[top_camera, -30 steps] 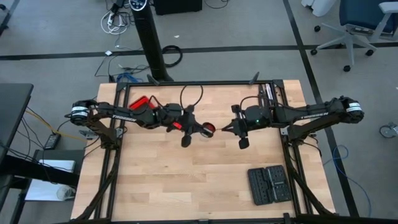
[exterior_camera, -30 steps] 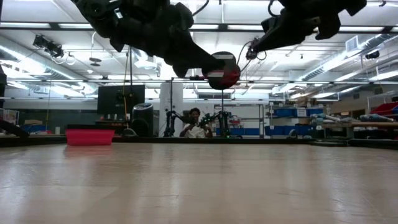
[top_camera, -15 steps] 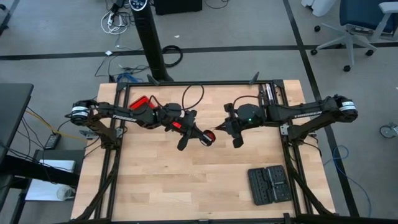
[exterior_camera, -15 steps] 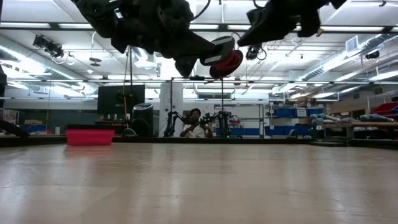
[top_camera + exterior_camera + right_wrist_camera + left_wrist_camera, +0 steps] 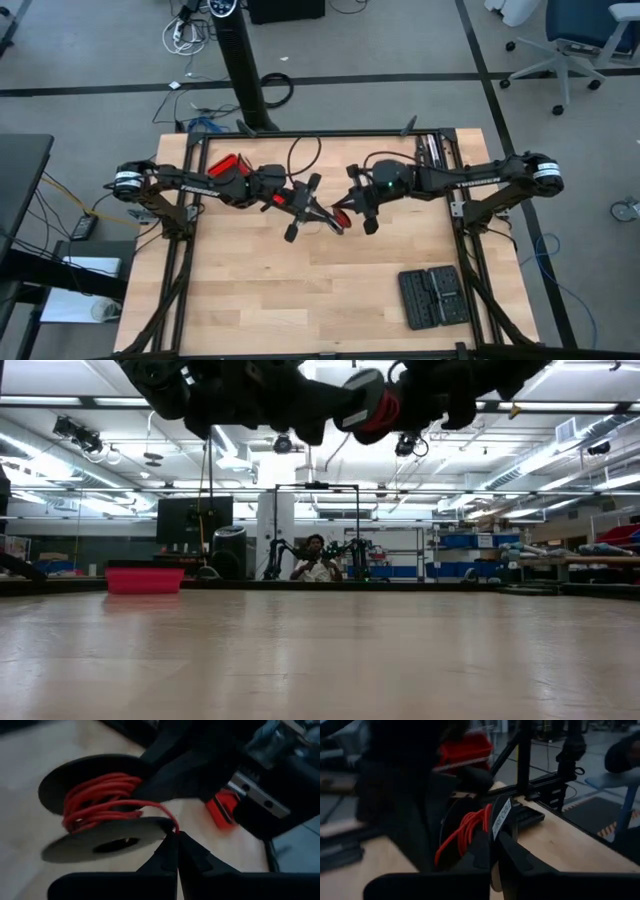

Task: Coil cords
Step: Coil the wire to the spool

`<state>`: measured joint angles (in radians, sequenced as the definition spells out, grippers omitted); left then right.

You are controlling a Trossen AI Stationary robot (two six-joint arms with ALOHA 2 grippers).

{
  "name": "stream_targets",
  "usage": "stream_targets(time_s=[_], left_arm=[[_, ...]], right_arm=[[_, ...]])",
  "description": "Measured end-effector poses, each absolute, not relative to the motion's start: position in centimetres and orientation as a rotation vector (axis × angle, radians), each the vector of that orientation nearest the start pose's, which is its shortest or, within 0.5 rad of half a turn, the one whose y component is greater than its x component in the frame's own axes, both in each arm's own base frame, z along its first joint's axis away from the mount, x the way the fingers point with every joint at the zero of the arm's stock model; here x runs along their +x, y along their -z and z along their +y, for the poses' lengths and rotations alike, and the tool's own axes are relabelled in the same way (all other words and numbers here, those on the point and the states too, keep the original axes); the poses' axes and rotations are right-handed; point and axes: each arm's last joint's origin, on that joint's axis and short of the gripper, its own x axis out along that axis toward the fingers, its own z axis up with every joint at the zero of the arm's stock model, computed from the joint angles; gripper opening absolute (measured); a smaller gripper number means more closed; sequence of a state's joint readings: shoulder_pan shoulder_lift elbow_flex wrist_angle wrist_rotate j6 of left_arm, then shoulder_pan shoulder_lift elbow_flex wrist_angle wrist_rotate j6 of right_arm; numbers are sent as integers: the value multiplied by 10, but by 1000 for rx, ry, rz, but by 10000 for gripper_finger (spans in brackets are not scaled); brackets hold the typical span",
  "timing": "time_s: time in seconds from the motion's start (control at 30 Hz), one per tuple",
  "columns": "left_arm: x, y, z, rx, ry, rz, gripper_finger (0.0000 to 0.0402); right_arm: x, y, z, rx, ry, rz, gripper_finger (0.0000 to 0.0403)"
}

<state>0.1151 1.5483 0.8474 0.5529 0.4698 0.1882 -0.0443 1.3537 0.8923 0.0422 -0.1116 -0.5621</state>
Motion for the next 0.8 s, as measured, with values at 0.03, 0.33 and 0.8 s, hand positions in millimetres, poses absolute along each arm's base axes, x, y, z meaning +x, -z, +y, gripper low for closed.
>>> stream_targets(time_s=[0.03,0.33,0.8], left_arm=[[332,-243,25,165,372,91,13],[333,-249,24,389,325,-3,13],[335,-251,26,524,188,-10,12]], right_arm=[[297,-268,-14,-509,-201,364,0],[300,-253,-30,-371,-299,293,1],[266,-206,-60,-107,-262,44,36]])
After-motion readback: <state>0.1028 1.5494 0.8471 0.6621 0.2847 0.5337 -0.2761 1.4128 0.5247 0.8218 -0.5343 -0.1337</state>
